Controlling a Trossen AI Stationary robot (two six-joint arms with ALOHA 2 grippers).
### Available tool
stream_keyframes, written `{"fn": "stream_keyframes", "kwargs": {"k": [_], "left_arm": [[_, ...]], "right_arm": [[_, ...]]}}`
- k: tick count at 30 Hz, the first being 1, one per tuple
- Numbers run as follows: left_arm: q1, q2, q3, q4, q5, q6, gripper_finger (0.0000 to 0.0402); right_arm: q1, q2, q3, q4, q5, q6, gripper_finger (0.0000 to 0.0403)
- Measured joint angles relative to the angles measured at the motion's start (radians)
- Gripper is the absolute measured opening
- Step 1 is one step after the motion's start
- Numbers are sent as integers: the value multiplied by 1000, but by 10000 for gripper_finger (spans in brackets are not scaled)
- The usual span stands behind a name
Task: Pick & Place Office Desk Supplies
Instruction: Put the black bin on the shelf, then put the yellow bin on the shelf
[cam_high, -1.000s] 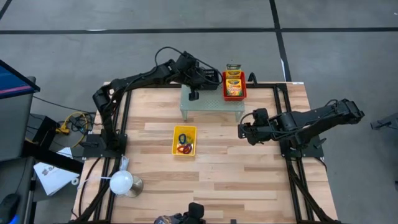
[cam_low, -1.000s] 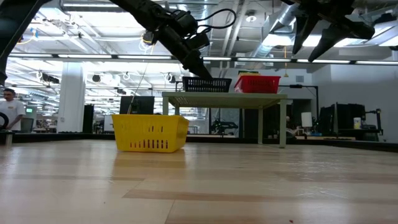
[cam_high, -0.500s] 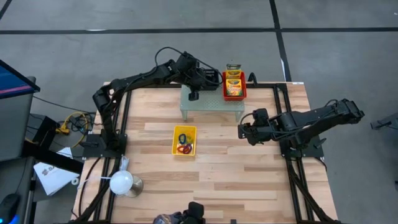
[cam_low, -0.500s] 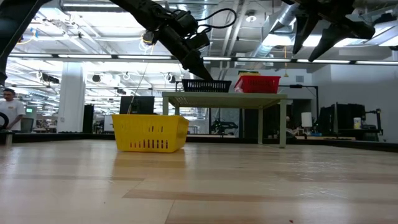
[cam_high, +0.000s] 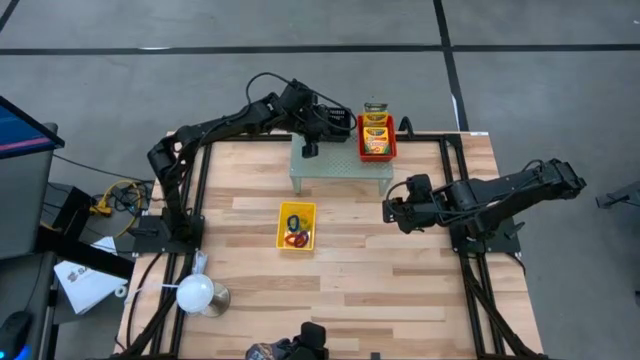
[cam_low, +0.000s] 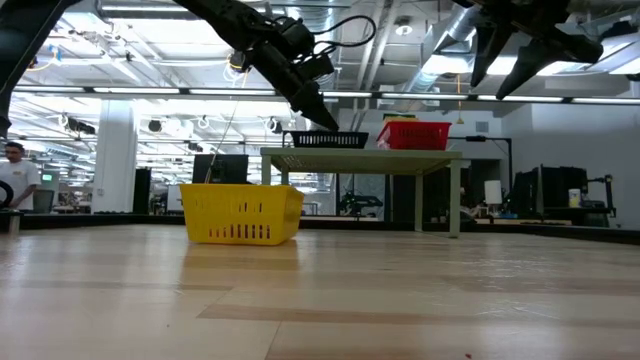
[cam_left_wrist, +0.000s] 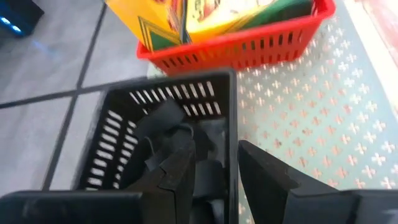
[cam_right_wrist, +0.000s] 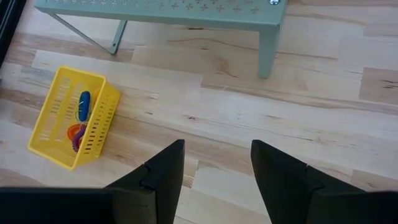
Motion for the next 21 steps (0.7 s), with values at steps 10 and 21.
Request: {"fn": "stream_keyframes", "kwargs": {"k": [10, 21], "left_arm": [[-14, -7, 0, 19, 5, -18, 116], [-110, -144, -1, 32, 35, -214, 116]], "right_arm": [[0, 0, 0, 0, 0, 0, 182], [0, 0, 0, 5, 1, 0, 182]]}}
